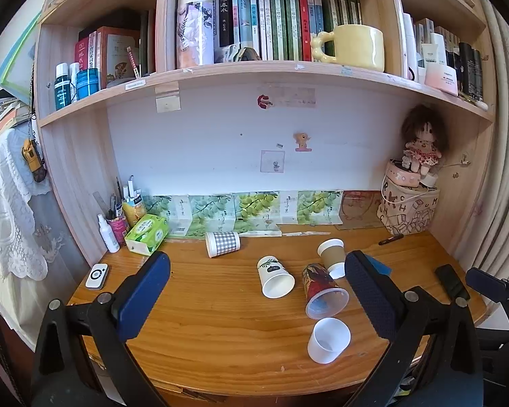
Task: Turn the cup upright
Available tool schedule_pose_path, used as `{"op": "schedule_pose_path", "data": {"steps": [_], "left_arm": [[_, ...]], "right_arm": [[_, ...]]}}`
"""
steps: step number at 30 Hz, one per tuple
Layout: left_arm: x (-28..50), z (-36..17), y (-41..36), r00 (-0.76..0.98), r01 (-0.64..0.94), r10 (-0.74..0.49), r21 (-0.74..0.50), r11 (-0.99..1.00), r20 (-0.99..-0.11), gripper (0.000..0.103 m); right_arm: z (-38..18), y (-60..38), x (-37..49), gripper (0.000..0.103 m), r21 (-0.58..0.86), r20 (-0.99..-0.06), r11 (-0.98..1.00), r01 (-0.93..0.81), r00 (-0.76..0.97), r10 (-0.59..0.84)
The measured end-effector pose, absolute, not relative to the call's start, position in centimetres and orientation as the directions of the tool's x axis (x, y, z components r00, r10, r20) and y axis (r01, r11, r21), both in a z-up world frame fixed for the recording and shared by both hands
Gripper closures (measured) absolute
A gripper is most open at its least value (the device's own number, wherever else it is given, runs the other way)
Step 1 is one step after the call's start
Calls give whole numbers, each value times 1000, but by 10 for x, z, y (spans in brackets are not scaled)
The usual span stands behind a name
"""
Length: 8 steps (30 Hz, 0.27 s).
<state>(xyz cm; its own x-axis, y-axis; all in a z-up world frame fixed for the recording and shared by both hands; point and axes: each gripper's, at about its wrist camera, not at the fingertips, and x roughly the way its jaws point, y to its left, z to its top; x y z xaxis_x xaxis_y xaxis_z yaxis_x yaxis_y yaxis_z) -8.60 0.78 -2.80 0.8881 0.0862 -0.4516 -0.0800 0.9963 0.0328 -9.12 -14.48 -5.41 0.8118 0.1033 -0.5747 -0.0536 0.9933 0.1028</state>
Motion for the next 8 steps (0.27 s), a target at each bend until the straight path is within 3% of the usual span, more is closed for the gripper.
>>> {"op": "schedule_pose_path", "data": {"steps": [8], "left_arm": [[-85, -28, 6, 890, -82, 90, 36, 996, -448, 0]], "right_arm": [[-55, -144, -88, 12, 104, -576, 993, -63, 810, 112]]}}
